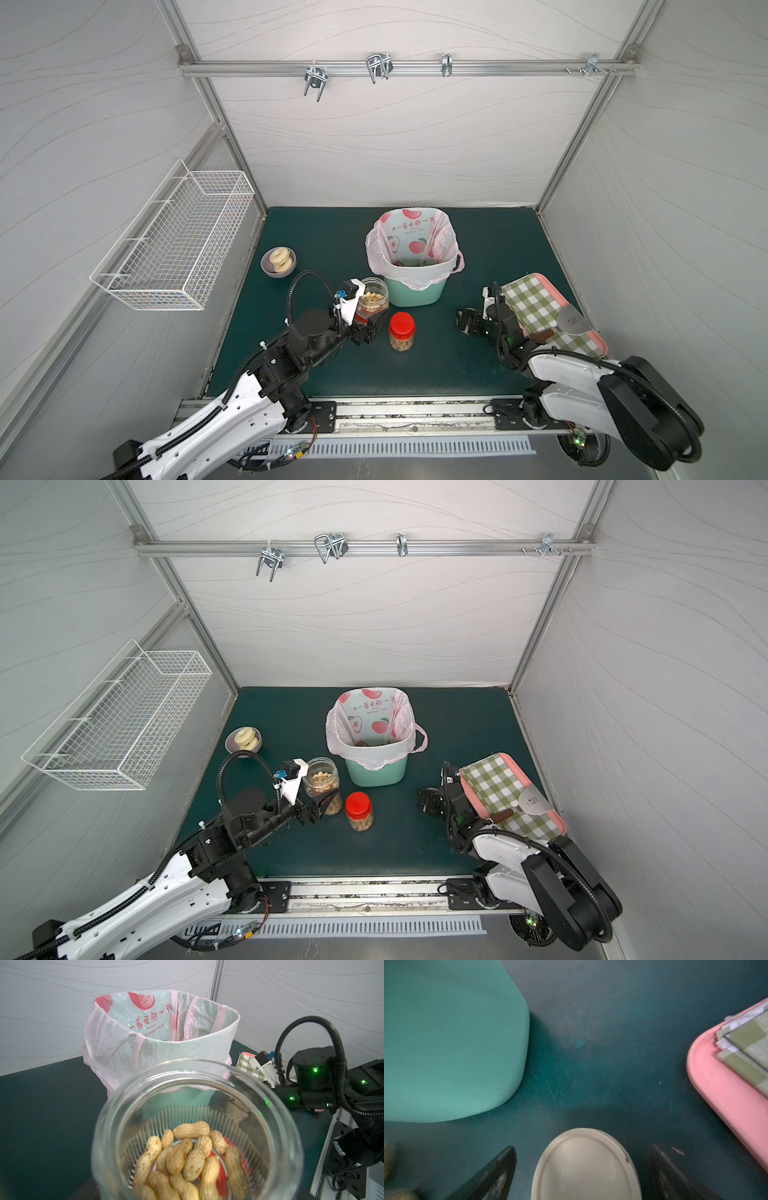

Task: Empty moldy peanuts from jars
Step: Place the lid at the center of the board.

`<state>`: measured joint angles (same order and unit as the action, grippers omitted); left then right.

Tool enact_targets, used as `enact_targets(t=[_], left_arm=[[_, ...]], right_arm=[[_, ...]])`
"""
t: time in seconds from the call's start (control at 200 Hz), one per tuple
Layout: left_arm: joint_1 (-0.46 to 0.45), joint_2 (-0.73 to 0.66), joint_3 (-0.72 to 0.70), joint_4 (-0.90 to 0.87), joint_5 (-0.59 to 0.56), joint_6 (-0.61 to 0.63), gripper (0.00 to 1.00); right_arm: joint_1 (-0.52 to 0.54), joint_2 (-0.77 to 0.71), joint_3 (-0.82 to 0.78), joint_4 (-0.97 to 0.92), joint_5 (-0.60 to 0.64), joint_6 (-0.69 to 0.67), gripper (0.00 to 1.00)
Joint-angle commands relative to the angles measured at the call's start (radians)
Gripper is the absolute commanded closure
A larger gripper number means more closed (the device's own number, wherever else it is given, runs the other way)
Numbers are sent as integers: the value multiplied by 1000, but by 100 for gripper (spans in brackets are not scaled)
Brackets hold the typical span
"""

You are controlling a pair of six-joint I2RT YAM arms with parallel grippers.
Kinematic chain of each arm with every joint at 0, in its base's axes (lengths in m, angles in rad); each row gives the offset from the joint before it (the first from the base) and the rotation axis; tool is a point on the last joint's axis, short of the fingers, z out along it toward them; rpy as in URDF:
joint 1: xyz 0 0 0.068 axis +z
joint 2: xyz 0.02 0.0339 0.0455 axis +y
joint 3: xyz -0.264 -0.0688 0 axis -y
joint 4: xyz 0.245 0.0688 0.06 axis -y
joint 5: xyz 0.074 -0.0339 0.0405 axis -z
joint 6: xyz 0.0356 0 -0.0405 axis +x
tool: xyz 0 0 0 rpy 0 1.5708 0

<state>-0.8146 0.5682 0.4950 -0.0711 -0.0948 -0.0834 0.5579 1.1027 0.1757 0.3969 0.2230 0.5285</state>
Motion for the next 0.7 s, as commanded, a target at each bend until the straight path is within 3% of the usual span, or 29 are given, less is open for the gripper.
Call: enact_targets(t=[0.0,0.14,0.23,0.45,0.695], left_arm=[[-6,-16,14,115,-8,-1,100],[-6,-9,11,124,-7,-5,100],[-6,-3,11,131,2,-9,100],[-5,-11,4,151,15,-16,100],[-5,-10,-1,169,30,-25,100]], right_arm=[[-9,-83,23,-109,-51,14,1],[-19,-184,46,-235,-17,59,1],[-46,-198,56,-250,-80,70,1],[-67,-82,189,-351,-275,57,1],[-67,-82,153,-304,-325,51,1]])
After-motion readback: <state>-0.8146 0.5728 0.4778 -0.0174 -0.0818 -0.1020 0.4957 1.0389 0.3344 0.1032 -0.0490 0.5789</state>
